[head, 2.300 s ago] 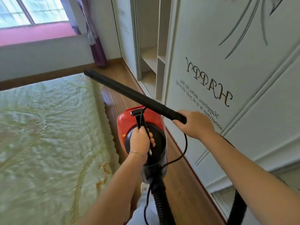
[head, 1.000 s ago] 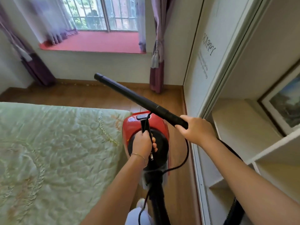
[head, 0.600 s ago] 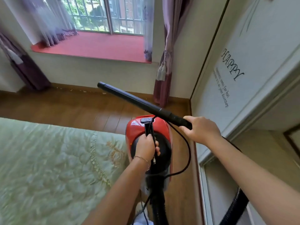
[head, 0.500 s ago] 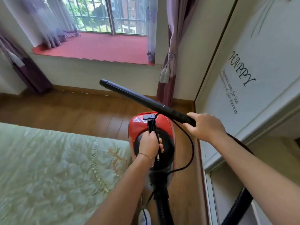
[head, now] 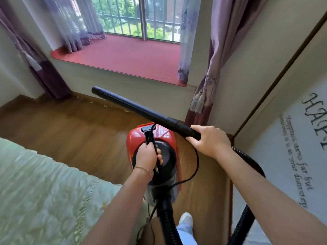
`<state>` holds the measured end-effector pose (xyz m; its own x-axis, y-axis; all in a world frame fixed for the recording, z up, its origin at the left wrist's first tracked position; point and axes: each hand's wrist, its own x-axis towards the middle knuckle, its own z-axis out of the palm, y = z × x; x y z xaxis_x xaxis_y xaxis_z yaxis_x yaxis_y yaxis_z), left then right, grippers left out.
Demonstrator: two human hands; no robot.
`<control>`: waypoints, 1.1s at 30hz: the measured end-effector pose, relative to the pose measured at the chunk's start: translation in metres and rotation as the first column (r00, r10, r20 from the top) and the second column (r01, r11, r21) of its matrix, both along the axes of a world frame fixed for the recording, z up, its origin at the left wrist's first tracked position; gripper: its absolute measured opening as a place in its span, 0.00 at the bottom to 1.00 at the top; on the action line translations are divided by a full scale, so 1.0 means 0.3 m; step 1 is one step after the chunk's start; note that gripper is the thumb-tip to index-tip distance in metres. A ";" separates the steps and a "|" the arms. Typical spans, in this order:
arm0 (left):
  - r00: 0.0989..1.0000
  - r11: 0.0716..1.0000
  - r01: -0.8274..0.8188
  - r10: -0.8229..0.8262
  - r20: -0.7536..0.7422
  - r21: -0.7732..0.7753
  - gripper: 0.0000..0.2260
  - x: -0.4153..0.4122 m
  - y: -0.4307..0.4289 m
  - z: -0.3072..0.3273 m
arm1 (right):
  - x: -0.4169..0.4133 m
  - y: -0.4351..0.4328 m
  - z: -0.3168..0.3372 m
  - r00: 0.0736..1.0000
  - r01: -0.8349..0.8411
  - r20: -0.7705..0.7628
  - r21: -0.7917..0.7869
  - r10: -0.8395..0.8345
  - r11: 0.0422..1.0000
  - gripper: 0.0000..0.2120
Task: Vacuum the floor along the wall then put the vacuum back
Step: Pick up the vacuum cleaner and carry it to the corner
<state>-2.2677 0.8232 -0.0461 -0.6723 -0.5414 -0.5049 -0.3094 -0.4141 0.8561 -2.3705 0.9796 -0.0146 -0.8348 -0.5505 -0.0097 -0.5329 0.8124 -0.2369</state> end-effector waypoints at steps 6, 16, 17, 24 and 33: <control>0.985 0.985 -0.174 0.174 -0.019 -0.005 0.11 -0.257 -0.128 0.016 | -0.335 -0.192 0.012 0.989 -0.151 0.005 -0.016 0.151 0.988 0.19; 0.902 0.903 -0.430 0.430 0.029 -0.001 0.11 -0.530 -0.533 -0.040 | -0.715 -0.727 -0.039 0.905 -0.426 0.013 -0.027 0.426 0.904 0.17; 0.891 0.892 -0.453 0.452 0.035 0.007 0.11 -0.555 -0.588 -0.047 | -0.750 -0.801 -0.049 0.891 -0.453 0.015 -0.014 0.453 0.892 0.17; 0.787 0.787 -0.616 0.615 0.046 0.029 0.11 -0.697 -1.053 -0.034 | -0.966 -1.420 -0.034 0.783 -0.621 -0.007 0.049 0.622 0.782 0.17; 0.669 0.669 -0.743 0.743 0.028 -0.004 0.10 -0.816 -1.615 0.030 | -1.079 -2.054 0.014 0.631 -0.774 -0.080 0.006 0.771 0.634 0.12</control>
